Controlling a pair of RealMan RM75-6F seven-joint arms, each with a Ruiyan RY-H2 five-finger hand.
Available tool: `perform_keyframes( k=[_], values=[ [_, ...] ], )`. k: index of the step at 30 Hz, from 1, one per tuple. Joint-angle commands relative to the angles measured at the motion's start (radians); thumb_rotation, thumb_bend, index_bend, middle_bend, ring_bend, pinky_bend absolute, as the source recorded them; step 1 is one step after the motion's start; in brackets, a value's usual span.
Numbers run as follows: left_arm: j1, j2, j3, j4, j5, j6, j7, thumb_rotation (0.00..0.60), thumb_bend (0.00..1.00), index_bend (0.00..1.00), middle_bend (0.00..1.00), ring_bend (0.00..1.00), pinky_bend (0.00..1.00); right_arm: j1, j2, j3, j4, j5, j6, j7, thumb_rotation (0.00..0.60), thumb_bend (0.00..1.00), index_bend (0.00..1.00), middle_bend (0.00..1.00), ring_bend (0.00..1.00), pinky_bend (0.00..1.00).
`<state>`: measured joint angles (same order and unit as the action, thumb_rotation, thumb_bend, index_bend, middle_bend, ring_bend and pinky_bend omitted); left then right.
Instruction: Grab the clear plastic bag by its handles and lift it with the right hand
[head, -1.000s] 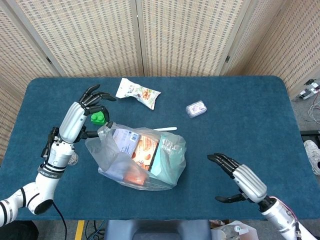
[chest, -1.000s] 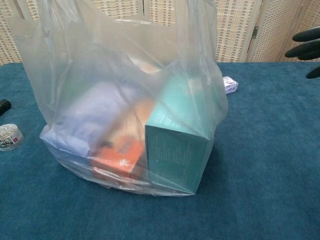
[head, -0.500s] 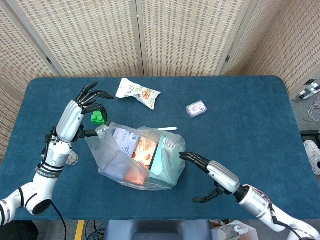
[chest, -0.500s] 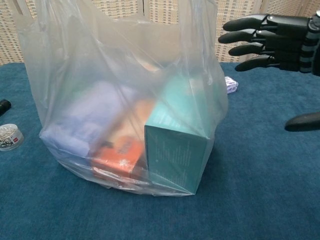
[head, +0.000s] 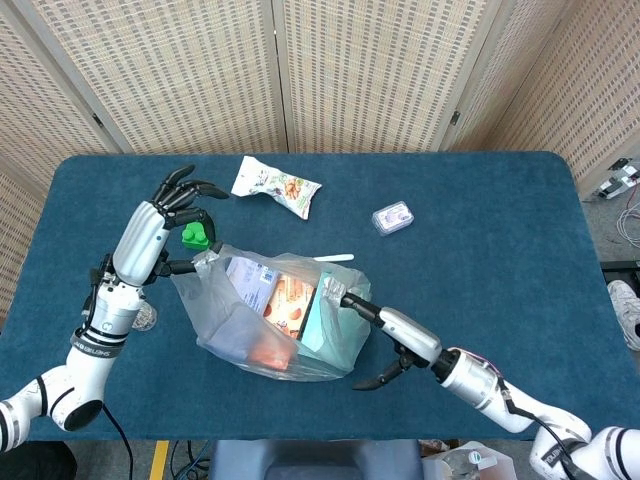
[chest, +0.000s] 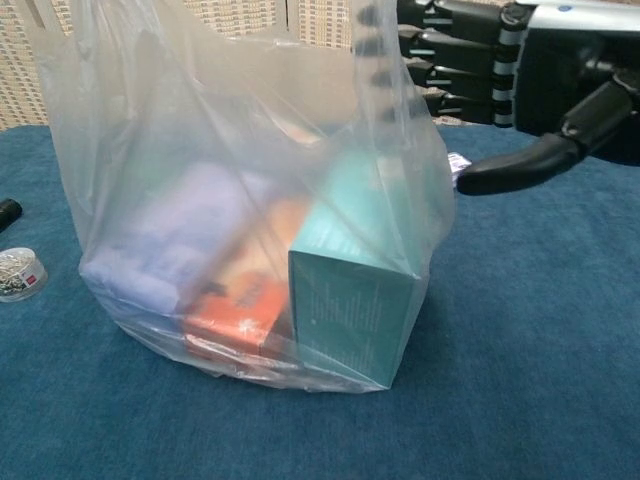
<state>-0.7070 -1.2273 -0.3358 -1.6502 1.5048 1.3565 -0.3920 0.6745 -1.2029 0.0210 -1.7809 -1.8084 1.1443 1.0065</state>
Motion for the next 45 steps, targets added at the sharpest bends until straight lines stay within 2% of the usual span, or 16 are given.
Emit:
perform_keyframes(
  k=[1, 6, 11, 19, 25, 36, 45],
  values=[
    [-0.001, 0.002, 0.0, -0.003, 0.0, -0.001, 0.003, 0.6, 0.33, 0.51, 0.31, 0.22, 0.06, 0.038, -0.039, 0.022, 0.021, 0.023, -0.014, 0.051, 0.6, 0.0, 0.0, 0.01, 0.0, 0.1],
    [-0.002, 0.006, -0.003, -0.006, -0.005, -0.005, 0.011, 0.6, 0.32, 0.51, 0.31, 0.22, 0.06, 0.085, -0.087, 0.04, 0.042, 0.068, -0.047, 0.156, 0.6, 0.0, 0.0, 0.02, 0.0, 0.1],
    [0.002, 0.013, -0.005, -0.011, -0.012, -0.004, 0.013, 0.6, 0.32, 0.51, 0.31, 0.22, 0.06, 0.123, -0.124, 0.035, 0.068, 0.089, -0.077, 0.283, 0.6, 0.0, 0.0, 0.05, 0.0, 0.1],
    [0.006, 0.026, -0.003, -0.03, -0.007, -0.002, 0.031, 0.6, 0.32, 0.51, 0.31, 0.22, 0.06, 0.166, -0.187, 0.058, 0.14, 0.126, -0.091, 0.36, 0.6, 0.0, 0.0, 0.14, 0.02, 0.1],
    [0.013, 0.035, -0.002, -0.043, -0.01, 0.0, 0.043, 0.6, 0.33, 0.51, 0.31, 0.22, 0.06, 0.188, -0.213, 0.075, 0.162, 0.144, -0.095, 0.377, 0.6, 0.01, 0.15, 0.28, 0.16, 0.23],
    [0.024, 0.057, -0.011, -0.059, -0.018, 0.007, 0.049, 0.6, 0.32, 0.51, 0.31, 0.22, 0.06, 0.233, -0.229, 0.088, 0.152, 0.126, -0.083, 0.452, 0.6, 0.01, 0.15, 0.28, 0.16, 0.23],
    [0.032, 0.077, -0.024, -0.067, -0.032, 0.014, 0.057, 0.6, 0.32, 0.51, 0.31, 0.22, 0.06, 0.24, -0.188, 0.063, 0.097, 0.064, -0.02, 0.488, 0.6, 0.01, 0.15, 0.28, 0.16, 0.23]
  ],
)
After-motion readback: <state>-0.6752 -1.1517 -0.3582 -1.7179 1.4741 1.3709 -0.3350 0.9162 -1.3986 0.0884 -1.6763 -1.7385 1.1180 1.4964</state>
